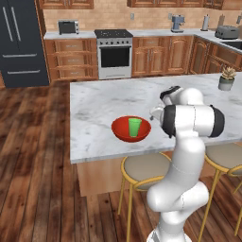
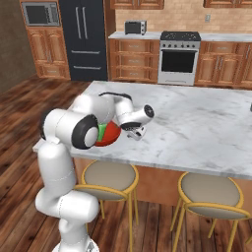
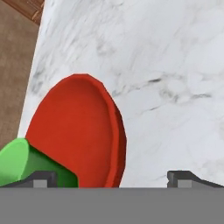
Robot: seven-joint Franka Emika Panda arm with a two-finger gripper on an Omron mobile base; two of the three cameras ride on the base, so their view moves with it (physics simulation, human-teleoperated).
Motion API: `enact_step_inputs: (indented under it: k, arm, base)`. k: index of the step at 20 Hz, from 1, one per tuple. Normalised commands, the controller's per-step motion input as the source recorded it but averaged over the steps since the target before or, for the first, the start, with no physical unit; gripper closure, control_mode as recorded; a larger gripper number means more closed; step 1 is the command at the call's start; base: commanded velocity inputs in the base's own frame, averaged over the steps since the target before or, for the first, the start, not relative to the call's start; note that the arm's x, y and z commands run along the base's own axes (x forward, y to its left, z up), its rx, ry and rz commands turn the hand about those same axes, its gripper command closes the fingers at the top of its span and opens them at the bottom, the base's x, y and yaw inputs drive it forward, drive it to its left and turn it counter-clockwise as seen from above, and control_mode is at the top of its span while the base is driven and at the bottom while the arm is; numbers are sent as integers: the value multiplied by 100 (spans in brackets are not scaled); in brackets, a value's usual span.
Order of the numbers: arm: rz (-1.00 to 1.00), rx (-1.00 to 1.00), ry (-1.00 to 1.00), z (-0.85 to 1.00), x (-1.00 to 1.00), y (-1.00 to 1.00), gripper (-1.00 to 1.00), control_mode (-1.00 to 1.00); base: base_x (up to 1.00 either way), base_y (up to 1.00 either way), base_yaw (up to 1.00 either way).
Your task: Place the cup inside the bowl on the dining table and move the bowl to any counter.
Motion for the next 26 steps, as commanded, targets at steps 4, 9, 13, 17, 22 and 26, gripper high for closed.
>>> enact_step_inputs:
  k: [4,9,13,17,22,26]
  arm:
    - [0,0,0,9,40,14,-100,-100]
    - [0,0,0,0,4,2,-100,-100]
    - [0,0,0,0,0,0,-100,-100]
    - [0,0,0,-1,0,0,-100,-100]
    - [0,0,0,-18,0,0,-100,-100]
    - [0,0,0,-32,0,0,-100,-100]
  base:
    - [0,0,0]
    - [0,0,0]
    - [0,0,0]
    - [0,0,0]
    - [0,0,0]
    - [0,0,0]
